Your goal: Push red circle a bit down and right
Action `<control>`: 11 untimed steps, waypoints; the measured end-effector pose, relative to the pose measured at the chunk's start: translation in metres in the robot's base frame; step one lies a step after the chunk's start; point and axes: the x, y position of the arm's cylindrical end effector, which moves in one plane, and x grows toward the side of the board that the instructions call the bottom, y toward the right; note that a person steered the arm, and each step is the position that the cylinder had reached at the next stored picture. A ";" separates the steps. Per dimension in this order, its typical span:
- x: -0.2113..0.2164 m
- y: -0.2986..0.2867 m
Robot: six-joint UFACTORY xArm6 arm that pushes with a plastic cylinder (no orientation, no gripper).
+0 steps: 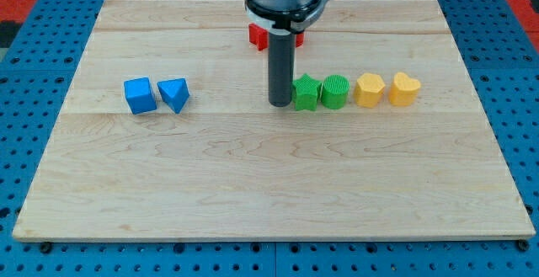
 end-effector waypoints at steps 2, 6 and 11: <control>-0.040 -0.077; -0.206 0.001; -0.163 0.001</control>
